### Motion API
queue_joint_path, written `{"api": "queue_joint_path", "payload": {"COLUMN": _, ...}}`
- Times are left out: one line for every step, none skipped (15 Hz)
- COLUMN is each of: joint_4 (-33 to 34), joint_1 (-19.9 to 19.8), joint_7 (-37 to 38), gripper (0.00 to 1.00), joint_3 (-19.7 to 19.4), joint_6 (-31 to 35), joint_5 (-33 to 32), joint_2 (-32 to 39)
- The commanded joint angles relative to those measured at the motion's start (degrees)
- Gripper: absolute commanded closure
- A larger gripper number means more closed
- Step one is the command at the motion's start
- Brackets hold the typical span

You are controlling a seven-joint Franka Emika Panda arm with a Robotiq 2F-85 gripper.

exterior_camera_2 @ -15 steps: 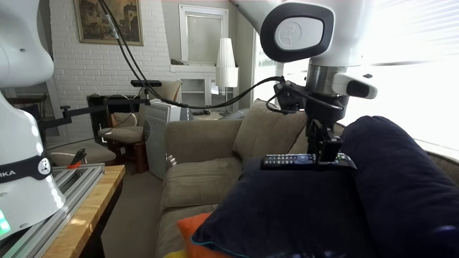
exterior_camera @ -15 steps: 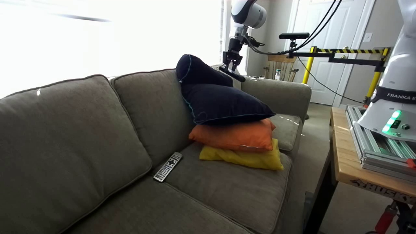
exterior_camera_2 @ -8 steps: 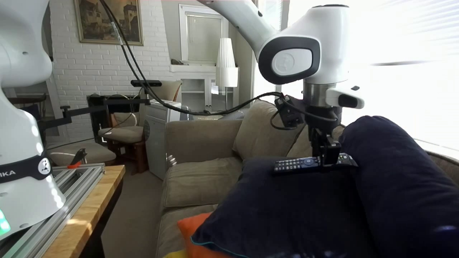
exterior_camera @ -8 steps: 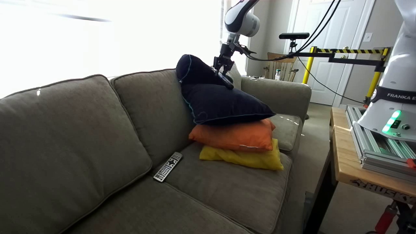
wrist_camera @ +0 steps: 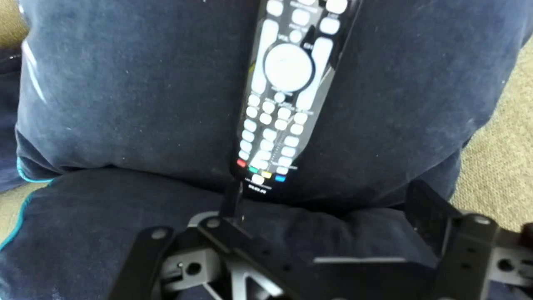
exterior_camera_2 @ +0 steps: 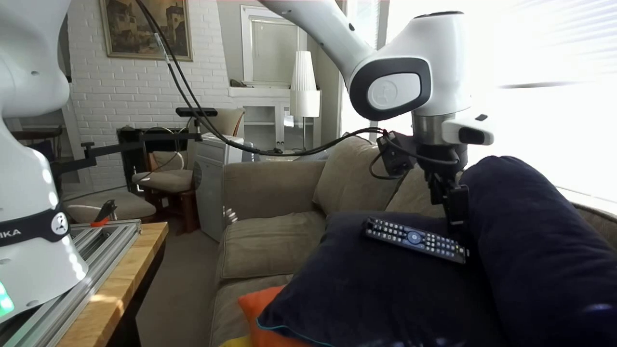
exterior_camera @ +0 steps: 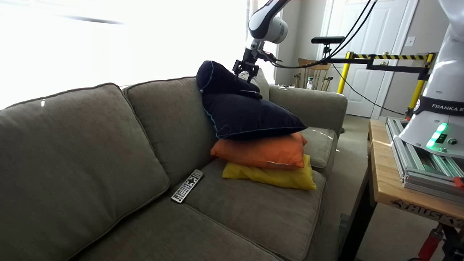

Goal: Put the black remote control on the dark blue pillow.

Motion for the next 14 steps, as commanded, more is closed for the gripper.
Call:
{"api": "queue_joint_path", "payload": {"joint_4": -3.42, "joint_1": 0.98, "joint_7": 3.42, "gripper": 0.00, "joint_3": -2.13, "joint_6": 3.63, "joint_5": -0.94, "joint_2": -4.87}}
{"api": "queue_joint_path", "payload": {"joint_4": -5.05, "joint_1": 0.96, "joint_7": 3.53, "gripper": 0.00, "joint_3": -2.98, "joint_6": 3.77, "joint_5": -1.57, "joint_2": -7.34}}
{"api": "queue_joint_path", "payload": {"joint_4": -6.20, "joint_1": 0.24, "joint_7": 2.49, "gripper": 0.00, "joint_3": -2.81, "joint_6": 3.89, "joint_5": -1.30, "joint_2": -9.36}}
{"api": "queue_joint_path", "payload": {"joint_4": -7.79, "joint_1": -0.10, "joint_7": 1.94, "gripper": 0.00, "joint_3": -3.38, "joint_6": 3.31, "joint_5": -1.55, "joint_2": -11.94}}
{"api": "queue_joint_path", "payload": {"joint_4": -8.96, "joint_1": -0.29, "joint_7": 1.56, "gripper": 0.00, "joint_3": -4.00, "joint_6": 2.15, "joint_5": -1.94, "joint_2": -14.37}}
{"api": "queue_joint_path", "payload": {"joint_4": -10.24, "joint_1": -0.72, "joint_7": 0.73, "gripper": 0.00, "joint_3": -4.52, "joint_6": -0.02, "joint_5": -2.38, "joint_2": -16.80}}
{"api": "queue_joint_path", "payload": {"joint_4": -11.08, "joint_1": -0.98, "joint_7": 0.07, "gripper": 0.00, "joint_3": -5.13, "joint_6": -1.85, "joint_5": -2.96, "joint_2": -18.90}}
{"api": "queue_joint_path", "payload": {"joint_4": -11.99, "joint_1": -1.30, "joint_7": -0.89, "gripper": 0.00, "joint_3": -5.63, "joint_6": -4.09, "joint_5": -3.70, "joint_2": -21.01}}
{"api": "queue_joint_path", "payload": {"joint_4": -12.60, "joint_1": -1.83, "joint_7": -2.81, "gripper": 0.00, "joint_3": -5.92, "joint_6": -6.37, "joint_5": -4.19, "joint_2": -22.96}}
{"api": "queue_joint_path", "payload": {"joint_4": -13.44, "joint_1": -2.07, "joint_7": -4.39, "gripper": 0.00, "joint_3": -6.59, "joint_6": -8.61, "joint_5": -5.33, "joint_2": -24.86}}
{"api": "queue_joint_path", "payload": {"joint_4": -14.37, "joint_1": -2.35, "joint_7": -6.11, "gripper": 0.00, "joint_3": -6.99, "joint_6": -9.75, "joint_5": -5.91, "joint_2": -26.55}}
{"api": "queue_joint_path", "payload": {"joint_4": -15.30, "joint_1": -2.79, "joint_7": -8.65, "gripper": 0.00, "joint_3": -7.29, "joint_6": -11.76, "joint_5": -6.25, "joint_2": -28.46}}
{"api": "queue_joint_path", "payload": {"joint_4": -15.79, "joint_1": -3.15, "joint_7": -10.63, "gripper": 0.00, "joint_3": -7.72, "joint_6": -13.03, "joint_5": -6.53, "joint_2": -29.64}}
{"api": "queue_joint_path", "payload": {"joint_4": -16.39, "joint_1": -3.35, "joint_7": -12.56, "gripper": 0.00, "joint_3": -8.16, "joint_6": -14.47, "joint_5": -6.81, "joint_2": -31.00}}
